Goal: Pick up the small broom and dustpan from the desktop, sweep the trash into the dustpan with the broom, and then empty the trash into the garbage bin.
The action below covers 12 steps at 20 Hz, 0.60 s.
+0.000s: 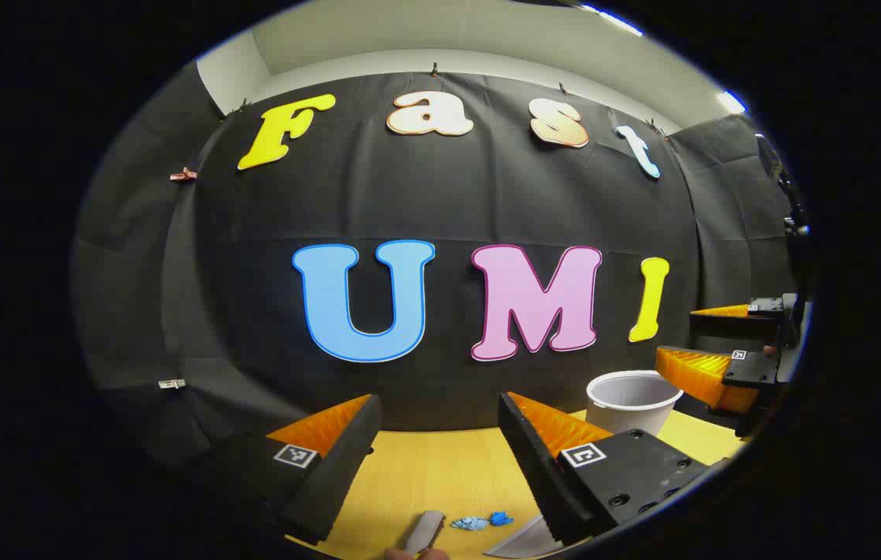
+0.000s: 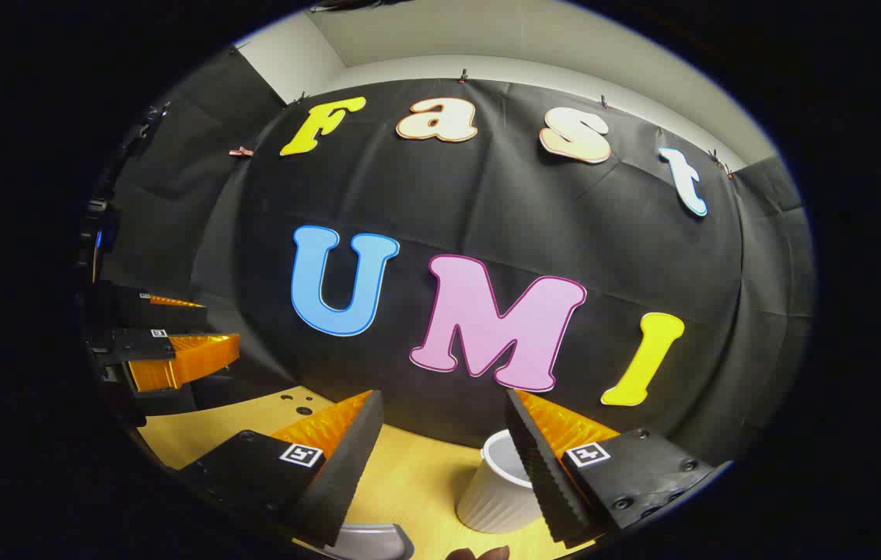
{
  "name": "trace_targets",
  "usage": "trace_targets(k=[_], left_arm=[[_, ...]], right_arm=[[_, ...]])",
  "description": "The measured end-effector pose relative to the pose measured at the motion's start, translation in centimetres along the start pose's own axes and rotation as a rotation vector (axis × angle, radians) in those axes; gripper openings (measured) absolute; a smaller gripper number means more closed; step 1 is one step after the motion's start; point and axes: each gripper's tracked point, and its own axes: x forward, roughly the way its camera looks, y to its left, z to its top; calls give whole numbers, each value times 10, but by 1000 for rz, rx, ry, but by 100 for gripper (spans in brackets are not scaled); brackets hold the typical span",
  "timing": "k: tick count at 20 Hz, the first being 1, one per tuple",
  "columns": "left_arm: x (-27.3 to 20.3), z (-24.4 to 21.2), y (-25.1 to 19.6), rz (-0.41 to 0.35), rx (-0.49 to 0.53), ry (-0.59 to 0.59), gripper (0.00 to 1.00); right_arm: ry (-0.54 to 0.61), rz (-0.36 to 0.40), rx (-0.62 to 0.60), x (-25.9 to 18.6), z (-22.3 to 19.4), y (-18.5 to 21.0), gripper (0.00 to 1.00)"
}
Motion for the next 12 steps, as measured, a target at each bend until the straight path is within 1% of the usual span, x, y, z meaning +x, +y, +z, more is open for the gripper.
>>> trace_targets(k=[1, 7, 8, 9, 12], left_arm=[[0, -1, 0, -1, -1, 1, 98], [-1, -1, 0, 2, 7, 15, 98], [-1, -1, 0, 2, 8, 18, 98], [-1, -2, 0, 3, 7, 19, 98], [-2, -5, -1, -4, 2, 34, 98]], right_arm=[[2, 1, -1, -1, 0, 1, 93], [20, 43, 5, -4, -7, 8, 93], [21, 46, 7, -3, -8, 8, 97], [22, 50, 8, -3, -9, 8, 94], [27, 60, 17, -3, -11, 10, 94]])
